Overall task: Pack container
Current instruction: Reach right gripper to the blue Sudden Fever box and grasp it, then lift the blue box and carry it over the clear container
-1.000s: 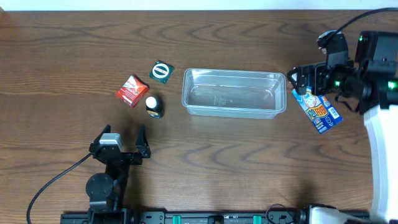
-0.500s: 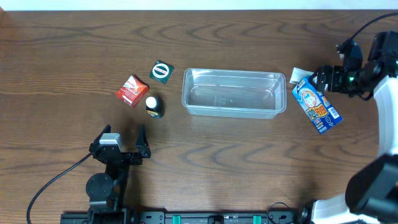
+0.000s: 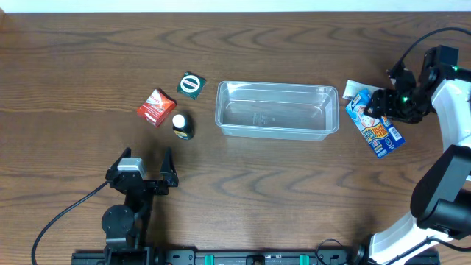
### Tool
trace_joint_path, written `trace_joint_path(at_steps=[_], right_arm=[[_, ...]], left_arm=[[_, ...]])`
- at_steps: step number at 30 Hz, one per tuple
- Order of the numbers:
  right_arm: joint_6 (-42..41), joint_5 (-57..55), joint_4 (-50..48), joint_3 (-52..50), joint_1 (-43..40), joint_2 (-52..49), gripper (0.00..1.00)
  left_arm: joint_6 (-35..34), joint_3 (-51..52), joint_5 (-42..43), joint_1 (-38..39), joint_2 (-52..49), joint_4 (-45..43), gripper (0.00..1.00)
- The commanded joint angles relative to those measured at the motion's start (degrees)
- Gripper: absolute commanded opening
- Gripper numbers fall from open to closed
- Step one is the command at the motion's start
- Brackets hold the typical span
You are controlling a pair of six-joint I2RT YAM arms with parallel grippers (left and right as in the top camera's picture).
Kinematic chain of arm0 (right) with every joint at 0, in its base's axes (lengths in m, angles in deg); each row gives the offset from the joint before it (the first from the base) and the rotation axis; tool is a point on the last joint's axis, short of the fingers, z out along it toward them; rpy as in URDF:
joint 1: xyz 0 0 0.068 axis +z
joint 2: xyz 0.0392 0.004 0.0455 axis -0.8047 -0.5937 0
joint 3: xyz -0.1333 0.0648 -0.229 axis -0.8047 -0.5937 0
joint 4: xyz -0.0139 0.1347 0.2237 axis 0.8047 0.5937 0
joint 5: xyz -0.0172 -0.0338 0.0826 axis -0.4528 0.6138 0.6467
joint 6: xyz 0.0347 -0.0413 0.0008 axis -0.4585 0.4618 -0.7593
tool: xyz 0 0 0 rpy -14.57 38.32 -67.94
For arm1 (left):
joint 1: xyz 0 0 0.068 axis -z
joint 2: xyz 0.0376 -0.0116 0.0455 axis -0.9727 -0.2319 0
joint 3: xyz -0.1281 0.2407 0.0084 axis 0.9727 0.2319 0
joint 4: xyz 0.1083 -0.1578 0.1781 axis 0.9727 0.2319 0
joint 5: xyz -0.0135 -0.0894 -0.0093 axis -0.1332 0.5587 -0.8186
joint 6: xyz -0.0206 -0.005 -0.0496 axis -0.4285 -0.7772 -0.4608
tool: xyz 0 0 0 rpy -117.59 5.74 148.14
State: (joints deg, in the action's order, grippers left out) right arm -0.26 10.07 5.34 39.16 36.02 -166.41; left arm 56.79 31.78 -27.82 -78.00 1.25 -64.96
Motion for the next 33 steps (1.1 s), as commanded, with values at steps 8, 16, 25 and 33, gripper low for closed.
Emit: trace_joint_path(at_steps=[8,16,25,33], right_arm=[[2.4,-4.2,1.4,1.0,-0.3,0.2,0.23],[3.2,-4.5,1.2,1.0,-0.3,0.2,0.04],[4.3,-1.9,9.1,6.7,1.5,2.4,0.01],[12.2,-1.9,16.3,15.9,7.9,11.9,0.01]], left_arm=[[1.0,1.0,1.0,-0.3,0.3,1.9,0.98],[1.0,1.0,1.0,-0.3,0.3,1.9,0.98],[1.0,1.0,1.0,-0.3,0.3,1.9,0.98],[1.0,1.0,1.0,-0.3,0.3,1.9,0.98]])
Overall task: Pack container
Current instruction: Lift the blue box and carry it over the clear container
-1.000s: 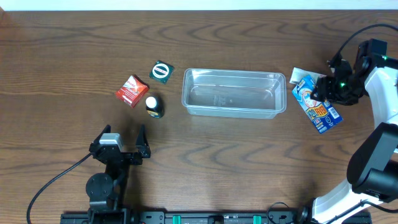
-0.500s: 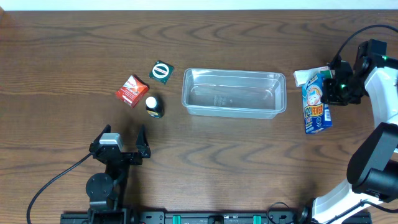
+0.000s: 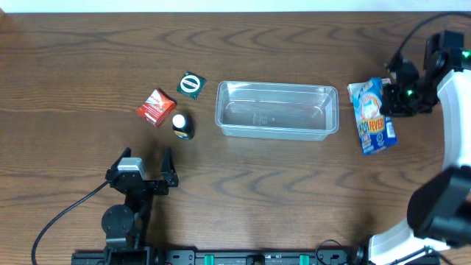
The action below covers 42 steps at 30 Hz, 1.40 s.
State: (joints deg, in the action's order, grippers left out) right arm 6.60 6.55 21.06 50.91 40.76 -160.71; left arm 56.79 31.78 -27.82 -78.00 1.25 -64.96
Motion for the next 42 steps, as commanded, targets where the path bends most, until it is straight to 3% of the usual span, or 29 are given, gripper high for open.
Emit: trace_joint_path(at_steps=[1,9,13,17,29,42], right_arm=[[7.2,1.6,0.5,4.9,4.5,7.7,0.01],[24.4,1.7,-3.0,6.6,22.6,18.1,0.01],[26.6,-4.9,-2.4,6.3,33.4,17.2,0.01],[27.5,-10.6,-2.5,5.2,38.4,14.5,0.01],[32.5,-13.6,-2.5,4.2,37.8,2.8,0.01],[40.0,-8.1,-4.4,4.2,32.5,-4.3,0.01]], left_arm=[[1.0,1.0,1.0,-0.3,0.3,1.9,0.98],[1.0,1.0,1.0,-0.3,0.3,1.9,0.98],[1.0,1.0,1.0,-0.3,0.3,1.9,0.98],[1.0,1.0,1.0,-0.3,0.3,1.9,0.98],[1.0,1.0,1.0,-0.3,0.3,1.9,0.98],[1.0,1.0,1.0,-0.3,0.3,1.9,0.98]])
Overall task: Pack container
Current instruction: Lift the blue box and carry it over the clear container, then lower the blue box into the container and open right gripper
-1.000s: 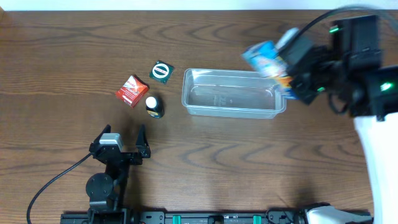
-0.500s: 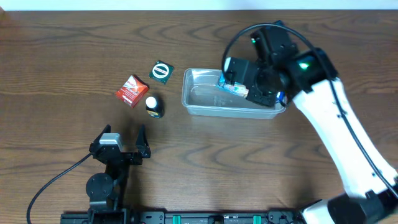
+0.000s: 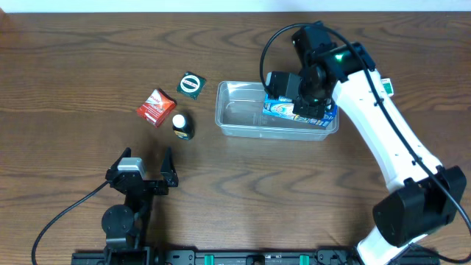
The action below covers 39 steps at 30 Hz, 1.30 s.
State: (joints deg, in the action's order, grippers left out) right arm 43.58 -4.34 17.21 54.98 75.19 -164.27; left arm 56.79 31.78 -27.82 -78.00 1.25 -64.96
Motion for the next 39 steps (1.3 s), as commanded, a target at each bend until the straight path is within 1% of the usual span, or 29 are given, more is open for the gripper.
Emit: trace_joint_path(at_steps=[1,6,15,18,28,39], right_arm=[[3.9,3.5,-1.0,0.2,-2.5,-1.0,0.01],[5.6,5.9,-3.7,0.2,-4.5,-2.1,0.01],[14.9,8.0,-5.5,0.0,-5.0,-4.5,0.01],[16.4,8.4,-5.5,-0.1,-5.0,-5.8,0.02],[19.5,8.1,-5.6,-0.1,-5.3,-10.0,0.02],[20.3,7.2,-7.5,-0.1,-6.4,-11.3,0.02]], left_arm=[[1.0,1.0,1.0,-0.3,0.3,1.9,0.98],[1.0,1.0,1.0,-0.3,0.3,1.9,0.98],[1.0,1.0,1.0,-0.3,0.3,1.9,0.98],[1.0,1.0,1.0,-0.3,0.3,1.9,0.98],[1.0,1.0,1.0,-0.3,0.3,1.9,0.98],[1.0,1.0,1.0,-0.3,0.3,1.9,0.98]])
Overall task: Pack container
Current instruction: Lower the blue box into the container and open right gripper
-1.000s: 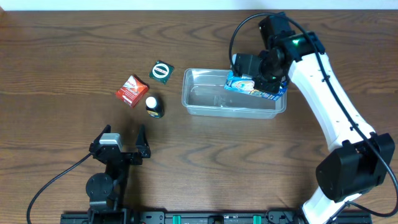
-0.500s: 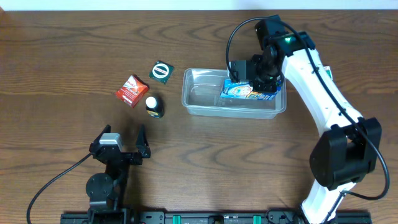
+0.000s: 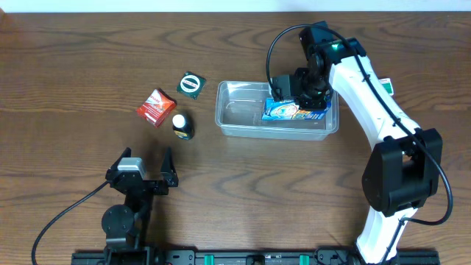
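Observation:
The clear plastic container [image 3: 243,118] lies at the middle of the table. A blue snack packet [image 3: 294,112] lies flat inside its right half. My right gripper [image 3: 288,87] hangs over the packet's far edge, and its fingers are too dark to tell apart from the wrist. To the container's left lie a red packet [image 3: 155,107], a green round-labelled packet [image 3: 191,85] and a small dark bottle with a white cap [image 3: 182,125]. My left gripper [image 3: 145,165] rests near the front edge, open and holding nothing.
A small white item [image 3: 387,85] peeks out beside the right arm's forearm, right of the container. The right arm [image 3: 383,125] stretches from the front right across the table to the container. A cable [image 3: 66,213] runs from the left arm's base.
The blue packet was held tilted above the container's right half; now it lies flat lower in the container. The right wrist has shifted slightly toward the far rim. The left arm is unchanged.
The right gripper was at the blue packet on the table at the far right. Then the packet was lifted and turned there. Later it was held over the container's right half, and now it lies inside the container. The left arm and the other items stayed put.

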### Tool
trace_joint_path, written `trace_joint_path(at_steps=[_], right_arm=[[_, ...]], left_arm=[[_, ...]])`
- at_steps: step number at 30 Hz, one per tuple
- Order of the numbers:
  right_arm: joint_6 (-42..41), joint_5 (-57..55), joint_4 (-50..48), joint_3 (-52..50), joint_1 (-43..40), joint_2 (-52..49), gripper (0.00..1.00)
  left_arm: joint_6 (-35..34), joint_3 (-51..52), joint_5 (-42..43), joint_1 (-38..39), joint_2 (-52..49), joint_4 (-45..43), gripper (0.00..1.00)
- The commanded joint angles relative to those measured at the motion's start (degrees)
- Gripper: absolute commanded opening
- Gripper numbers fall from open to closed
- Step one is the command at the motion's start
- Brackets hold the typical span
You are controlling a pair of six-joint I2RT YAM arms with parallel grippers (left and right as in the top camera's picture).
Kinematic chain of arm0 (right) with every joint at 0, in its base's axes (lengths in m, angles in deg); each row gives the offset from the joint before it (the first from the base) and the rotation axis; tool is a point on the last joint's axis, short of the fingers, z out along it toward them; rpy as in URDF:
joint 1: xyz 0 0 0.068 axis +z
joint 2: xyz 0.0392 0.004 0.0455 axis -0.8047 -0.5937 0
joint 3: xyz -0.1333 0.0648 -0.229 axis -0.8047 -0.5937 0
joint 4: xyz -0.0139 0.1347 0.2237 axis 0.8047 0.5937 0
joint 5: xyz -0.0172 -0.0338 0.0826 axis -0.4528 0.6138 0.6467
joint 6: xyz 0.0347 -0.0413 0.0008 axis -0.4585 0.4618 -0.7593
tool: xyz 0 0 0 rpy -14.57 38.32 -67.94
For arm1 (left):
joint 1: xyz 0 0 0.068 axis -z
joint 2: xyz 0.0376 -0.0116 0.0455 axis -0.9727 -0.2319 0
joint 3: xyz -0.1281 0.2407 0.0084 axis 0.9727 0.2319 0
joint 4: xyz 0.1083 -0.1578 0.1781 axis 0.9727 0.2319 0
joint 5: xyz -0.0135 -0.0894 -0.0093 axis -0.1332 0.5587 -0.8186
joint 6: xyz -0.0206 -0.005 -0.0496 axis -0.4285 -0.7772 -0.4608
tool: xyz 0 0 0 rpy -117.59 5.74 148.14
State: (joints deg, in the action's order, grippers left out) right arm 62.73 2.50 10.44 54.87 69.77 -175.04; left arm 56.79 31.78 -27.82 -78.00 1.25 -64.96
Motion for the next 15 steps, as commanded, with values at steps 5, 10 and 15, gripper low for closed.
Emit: trace_joint_path(at_steps=[5,10,15], right_arm=[[1.5,0.4,-1.5,0.0,-1.2,-0.6,0.02],[-0.4,0.5,-1.3,0.0,-1.1,-0.6,0.22],[-1.8,0.8,1.1,0.0,-0.9,-0.6,0.27]], left_arm=[[1.0,1.0,1.0,-0.3,0.3,1.9,0.98],[1.0,1.0,1.0,-0.3,0.3,1.9,0.98],[1.0,1.0,1.0,-0.3,0.3,1.9,0.98]])
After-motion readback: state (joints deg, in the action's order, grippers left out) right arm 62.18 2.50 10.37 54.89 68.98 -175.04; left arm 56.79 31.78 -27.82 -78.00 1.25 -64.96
